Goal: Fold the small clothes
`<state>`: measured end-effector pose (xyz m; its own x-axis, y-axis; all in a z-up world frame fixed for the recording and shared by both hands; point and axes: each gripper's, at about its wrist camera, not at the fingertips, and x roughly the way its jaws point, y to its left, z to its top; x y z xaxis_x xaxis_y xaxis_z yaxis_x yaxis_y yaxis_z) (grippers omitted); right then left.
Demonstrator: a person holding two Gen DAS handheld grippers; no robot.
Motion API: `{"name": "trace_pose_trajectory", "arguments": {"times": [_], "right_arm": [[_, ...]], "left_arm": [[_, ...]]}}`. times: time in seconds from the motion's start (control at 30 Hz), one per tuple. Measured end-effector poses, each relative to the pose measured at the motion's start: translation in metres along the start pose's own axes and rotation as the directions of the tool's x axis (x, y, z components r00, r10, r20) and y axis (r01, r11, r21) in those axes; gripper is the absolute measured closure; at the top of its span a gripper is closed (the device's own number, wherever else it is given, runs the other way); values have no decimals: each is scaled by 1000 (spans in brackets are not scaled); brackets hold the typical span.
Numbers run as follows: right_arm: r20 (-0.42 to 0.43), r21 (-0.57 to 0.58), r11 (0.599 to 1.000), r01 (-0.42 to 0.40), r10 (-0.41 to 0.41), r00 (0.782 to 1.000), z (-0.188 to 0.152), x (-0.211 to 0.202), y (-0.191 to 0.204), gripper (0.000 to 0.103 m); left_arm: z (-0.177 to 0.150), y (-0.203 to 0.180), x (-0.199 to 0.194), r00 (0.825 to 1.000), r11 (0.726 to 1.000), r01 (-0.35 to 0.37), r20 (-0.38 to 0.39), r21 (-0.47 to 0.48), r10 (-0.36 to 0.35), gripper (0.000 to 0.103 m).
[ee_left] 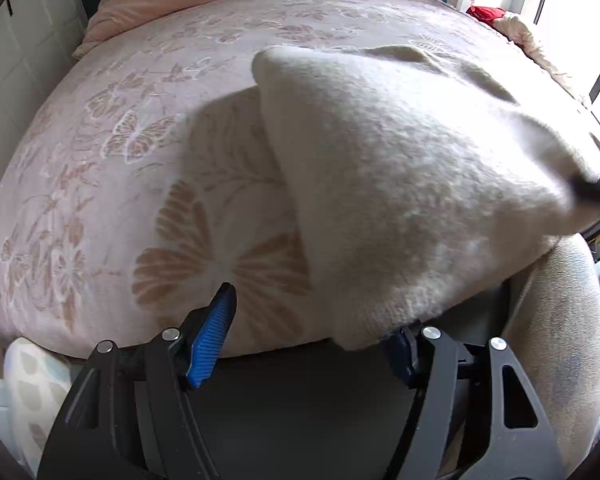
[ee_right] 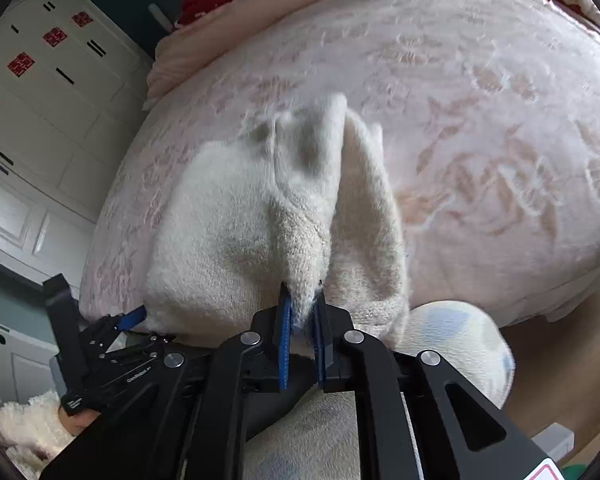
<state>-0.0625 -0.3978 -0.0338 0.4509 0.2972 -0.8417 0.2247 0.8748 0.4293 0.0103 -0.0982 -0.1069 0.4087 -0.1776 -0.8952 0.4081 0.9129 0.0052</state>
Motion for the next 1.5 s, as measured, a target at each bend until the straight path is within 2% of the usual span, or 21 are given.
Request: {"name": "trace_pose_trajectory", "arguments": {"times": [0.07,0.13,0.17,0.27,0.37,0.43,0.5,0.57,0.67,0.73,0.83,0.87,0.97,1.03,1.1,1.17,1.27,1.33,1.4,1.43,1.5], "right_arm": [[-25,20,1000,24,-23,999,-6,1,-14,95],[-101,9,994,108,-107,989,-18,33,-30,95],[-134,15,994,107,-105,985,-25,49,-37,96],[-111,34,995,92,-87,990,-25,49,-31,92],[-99,33,995,90,-86,991,-16,27,-26,85],[-45,20,993,115,-114,992,-9,5,-18,84],[22,-22,994,104,-103,994,6,-14,-3,84],[58,-85,995,44,-39,998,19,-20,23,84],[10,-173,985,-25,27,1000,30,6,64,84],[-78,-220,973,-64,48,996,27,42,81,85],[-220,-264,965,3,-64,973,0,120,79,91],[-213,-249,969,-10,-45,976,-5,124,76,91],[-194,-198,980,-32,-7,981,10,95,77,91],[-113,-174,984,-43,23,993,31,64,75,91],[-39,-167,986,-3,-4,999,56,45,67,91],[-7,-148,988,48,-50,999,80,50,52,91],[-13,-96,988,123,-124,992,97,78,19,89],[-71,-93,975,203,-210,975,103,115,-4,98],[-77,-56,981,186,-190,979,102,126,-16,99],[-85,-34,984,173,-175,981,107,121,-14,99],[-47,-11,991,135,-136,990,113,103,-7,95]], "left_arm": [[-1,-1,4,1000,1000,1,-10,-3,-1,37],[-3,-4,9,1000,1000,-8,-17,7,8,37],[-4,-7,12,1000,1000,-15,-25,19,16,37],[-4,-9,3,999,998,-27,-26,56,29,37],[-1,0,-27,997,996,71,-20,47,-70,38],[4,6,-46,990,990,141,-12,4,-141,36],[14,10,-68,985,985,168,52,-27,-167,31],[29,9,-83,980,983,178,102,-44,-173,30],[54,3,-86,981,984,160,125,-81,-149,30],[65,2,-84,984,984,139,131,-107,-125,30],[71,5,-85,986,986,123,131,-113,-108,30],[72,6,-85,987,987,111,131,-113,-96,30],[66,10,-79,991,990,94,101,-107,-83,30],[63,12,-74,992,988,103,88,-116,-93,30],[66,5,-69,991,988,113,85,-109,-104,30],[73,-8,-65,989,989,119,95,-82,-112,30],[85,-29,-50,989,992,115,98,-41,-111,30],[93,-42,-27,992,994,107,71,-26,-105,30],[97,-47,-1,996,997,82,23,-11,-82,30],[98,-50,12,999,999,39,4,2,-39,30],[98,-50,19,1000,1000,7,9,6,-7,28]]}}
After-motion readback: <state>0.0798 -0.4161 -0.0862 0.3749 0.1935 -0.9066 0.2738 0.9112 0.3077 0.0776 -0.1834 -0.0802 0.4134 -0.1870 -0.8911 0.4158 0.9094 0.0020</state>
